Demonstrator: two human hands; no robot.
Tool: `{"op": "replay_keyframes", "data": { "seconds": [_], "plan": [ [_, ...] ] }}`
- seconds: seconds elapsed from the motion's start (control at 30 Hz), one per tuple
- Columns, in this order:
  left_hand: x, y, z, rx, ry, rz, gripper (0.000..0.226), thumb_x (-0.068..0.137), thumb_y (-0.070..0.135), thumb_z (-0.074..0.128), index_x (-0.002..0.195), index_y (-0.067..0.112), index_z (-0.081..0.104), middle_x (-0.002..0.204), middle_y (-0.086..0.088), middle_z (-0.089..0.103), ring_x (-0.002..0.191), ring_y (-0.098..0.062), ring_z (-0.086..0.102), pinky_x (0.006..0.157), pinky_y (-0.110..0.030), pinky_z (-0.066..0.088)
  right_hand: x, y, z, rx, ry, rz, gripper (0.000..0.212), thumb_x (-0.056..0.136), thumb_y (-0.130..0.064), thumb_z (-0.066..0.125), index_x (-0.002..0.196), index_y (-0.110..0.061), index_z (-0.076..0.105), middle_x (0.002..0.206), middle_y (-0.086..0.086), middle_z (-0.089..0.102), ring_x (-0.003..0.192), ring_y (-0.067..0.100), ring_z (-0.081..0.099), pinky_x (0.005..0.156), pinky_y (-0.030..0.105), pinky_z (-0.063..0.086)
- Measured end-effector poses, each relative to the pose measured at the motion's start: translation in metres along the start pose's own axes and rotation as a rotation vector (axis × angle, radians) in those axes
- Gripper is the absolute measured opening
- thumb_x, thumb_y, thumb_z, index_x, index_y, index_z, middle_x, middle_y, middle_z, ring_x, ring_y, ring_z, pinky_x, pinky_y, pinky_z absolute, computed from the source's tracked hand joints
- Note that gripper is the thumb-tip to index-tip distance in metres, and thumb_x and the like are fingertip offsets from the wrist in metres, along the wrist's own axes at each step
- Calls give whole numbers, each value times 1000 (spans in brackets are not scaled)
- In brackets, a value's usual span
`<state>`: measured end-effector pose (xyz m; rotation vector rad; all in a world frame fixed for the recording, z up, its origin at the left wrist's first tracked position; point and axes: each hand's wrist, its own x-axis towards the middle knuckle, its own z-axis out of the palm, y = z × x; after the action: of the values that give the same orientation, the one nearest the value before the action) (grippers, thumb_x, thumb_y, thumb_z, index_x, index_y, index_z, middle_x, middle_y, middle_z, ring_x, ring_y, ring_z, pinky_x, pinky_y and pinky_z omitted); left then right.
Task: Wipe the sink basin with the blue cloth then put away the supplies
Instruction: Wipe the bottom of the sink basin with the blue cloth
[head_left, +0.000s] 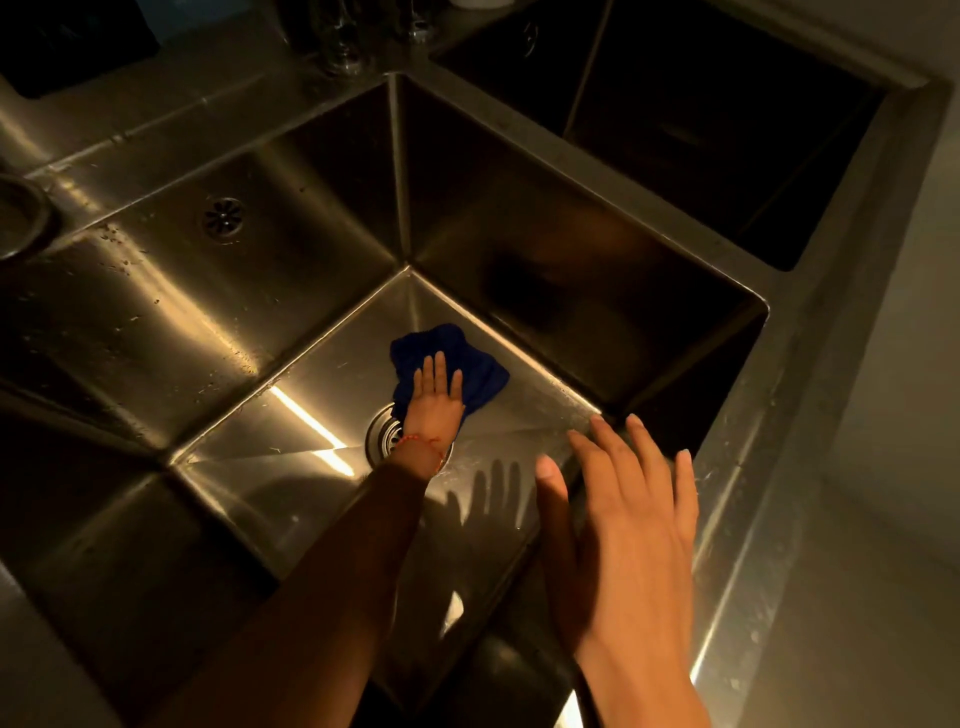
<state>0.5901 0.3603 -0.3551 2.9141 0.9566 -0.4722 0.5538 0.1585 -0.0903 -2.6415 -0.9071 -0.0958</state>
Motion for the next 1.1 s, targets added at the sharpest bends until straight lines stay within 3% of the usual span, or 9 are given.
{"op": "replay_keyframes", "data": {
  "seconds": [0.2,0.43,0.6,0.87,1.1],
  "plan": [
    [-5,1,4,12,43,29,56,105,24,26,151,3,2,156,-27,-3,145,-40,1,119,-47,5,0,1,1,-10,5,-9,55,91,-47,28,109,-11,64,122,8,61,127,27,42,108,41,10],
    [2,6,-2,-34,26,-18,51,103,4,23,149,-6,3,154,-31,1,144,-43,4,118,-48,7,-1,3,3,-9,27,-24,51,92,-46,29,109,-13,64,120,6,61,126,26,44,109,40,11],
    [9,5,-14,-52,-8,-57,59,101,9,35,149,-5,5,155,-30,1,145,-42,4,119,-47,9,0,2,2,37,39,-16,48,91,-45,34,108,-12,64,120,7,62,126,26,43,108,42,13],
    [-13,36,-10,-44,11,47,51,101,0,23,149,-7,6,154,-31,2,144,-45,4,119,-49,8,0,-1,-1,13,6,1,53,90,-46,31,107,-10,65,120,9,62,126,27,44,108,42,11],
    [3,14,-18,-71,12,-18,52,101,1,24,149,-5,5,155,-29,0,145,-42,4,119,-46,9,0,0,-2,12,-5,4,52,91,-46,30,110,-11,63,122,8,60,127,25,41,109,40,9]
  ]
}}
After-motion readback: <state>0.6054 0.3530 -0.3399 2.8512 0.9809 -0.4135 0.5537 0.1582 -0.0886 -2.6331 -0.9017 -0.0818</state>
